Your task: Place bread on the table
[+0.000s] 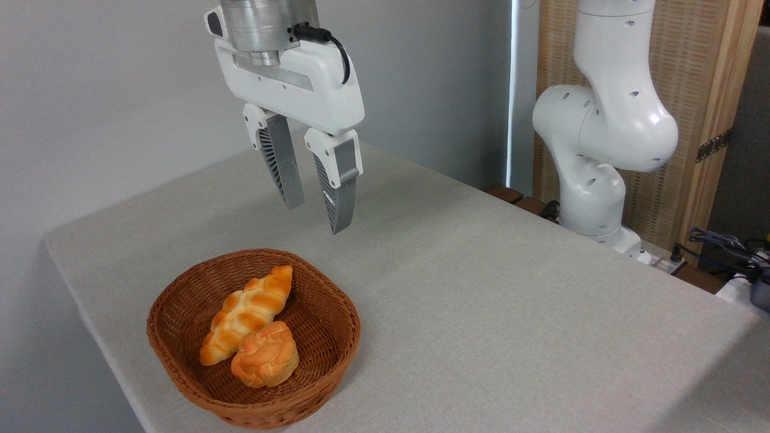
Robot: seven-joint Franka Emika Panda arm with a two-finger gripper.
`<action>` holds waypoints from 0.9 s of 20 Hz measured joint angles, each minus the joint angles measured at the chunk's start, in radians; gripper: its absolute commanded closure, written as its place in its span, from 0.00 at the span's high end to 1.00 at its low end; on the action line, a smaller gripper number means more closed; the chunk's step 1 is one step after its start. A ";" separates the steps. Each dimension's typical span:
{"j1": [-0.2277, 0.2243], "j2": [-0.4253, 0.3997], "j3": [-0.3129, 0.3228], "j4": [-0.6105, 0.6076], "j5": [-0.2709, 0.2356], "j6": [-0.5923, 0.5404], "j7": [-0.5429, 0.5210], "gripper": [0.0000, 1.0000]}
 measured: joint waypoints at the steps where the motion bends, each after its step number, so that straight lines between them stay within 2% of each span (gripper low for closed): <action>1: 0.000 0.000 0.000 0.000 0.000 0.000 0.000 1.00; 15: 0.002 0.000 -0.001 0.000 0.000 0.000 0.000 1.00; 18: 0.000 0.012 -0.022 0.000 -0.001 0.000 0.000 1.00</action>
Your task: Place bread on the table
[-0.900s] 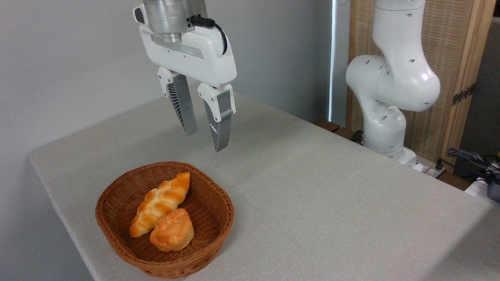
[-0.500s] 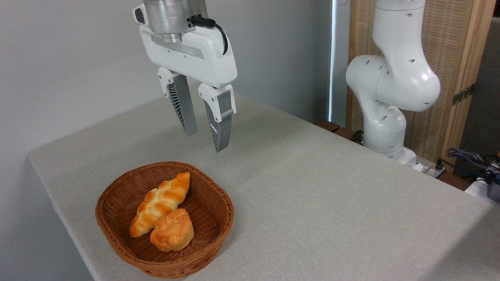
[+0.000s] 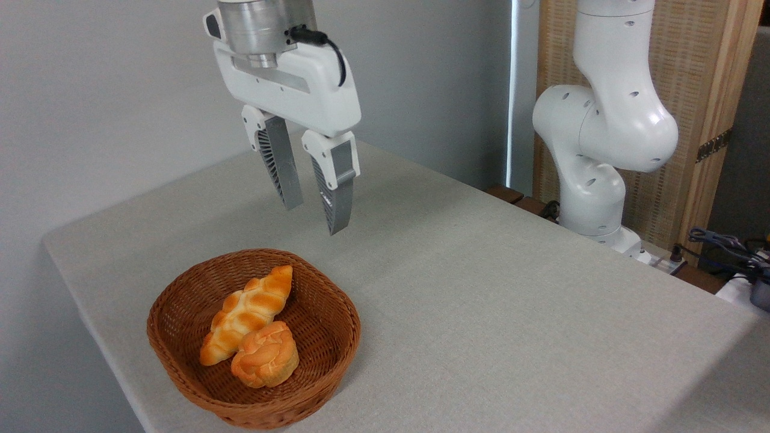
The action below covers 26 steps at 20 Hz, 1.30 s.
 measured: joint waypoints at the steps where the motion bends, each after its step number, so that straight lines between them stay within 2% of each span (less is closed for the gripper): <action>1: -0.001 0.008 -0.018 0.000 -0.004 0.004 0.000 1.00; 3: -0.008 0.030 -0.055 -0.001 -0.013 0.052 -0.003 1.00; 8: -0.031 0.122 -0.158 -0.015 -0.019 0.314 -0.028 1.00; 13: -0.042 0.169 -0.169 -0.112 -0.019 0.502 -0.028 1.00; 16: -0.041 0.172 -0.163 -0.178 -0.019 0.544 -0.055 1.00; 23: -0.039 0.173 -0.159 -0.217 -0.019 0.546 -0.288 1.00; 26: -0.039 0.179 -0.159 -0.222 -0.019 0.546 -0.308 1.00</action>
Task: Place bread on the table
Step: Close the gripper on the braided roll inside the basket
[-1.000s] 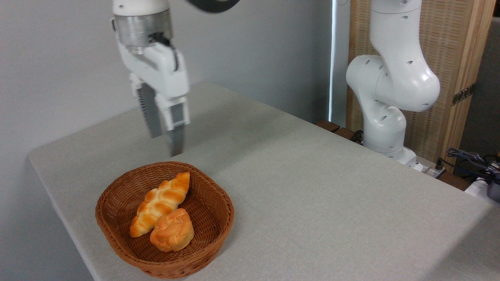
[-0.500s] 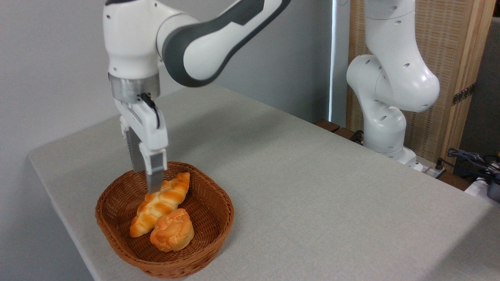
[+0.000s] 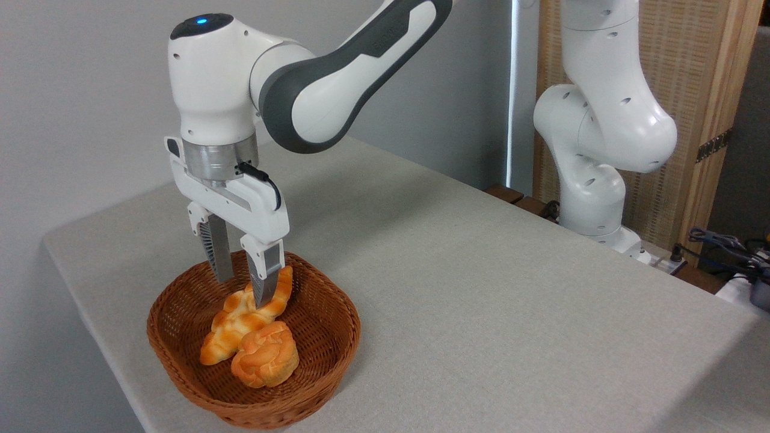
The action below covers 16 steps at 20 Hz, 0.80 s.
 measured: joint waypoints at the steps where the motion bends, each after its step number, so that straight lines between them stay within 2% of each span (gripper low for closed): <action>1: 0.000 0.002 0.000 -0.001 0.000 0.000 -0.002 1.00; 12: 0.003 0.003 0.012 -0.001 0.001 0.000 -0.004 1.00; 16: 0.004 0.003 0.022 -0.002 0.047 -0.016 -0.004 1.00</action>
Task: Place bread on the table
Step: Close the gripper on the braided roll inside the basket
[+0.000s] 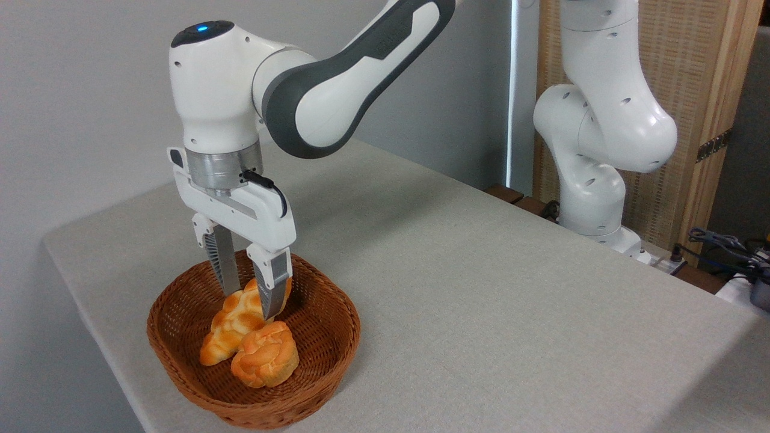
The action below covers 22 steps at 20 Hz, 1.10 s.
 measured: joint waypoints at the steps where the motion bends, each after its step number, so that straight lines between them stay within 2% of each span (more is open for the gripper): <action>1: 0.000 0.000 0.000 -0.001 0.007 -0.008 0.000 1.00; 13: -0.008 0.027 -0.001 -0.007 0.011 -0.014 0.000 1.00; 14: -0.008 0.027 -0.001 -0.007 0.011 -0.014 0.000 0.97; 15: -0.009 0.027 -0.001 -0.007 0.011 -0.014 0.000 0.75; 16: -0.009 0.027 -0.001 -0.007 0.011 -0.014 0.000 0.49; 17: -0.009 0.027 -0.001 -0.007 0.011 -0.014 0.000 0.37; 22: -0.010 0.027 -0.004 -0.006 0.011 -0.014 0.005 0.35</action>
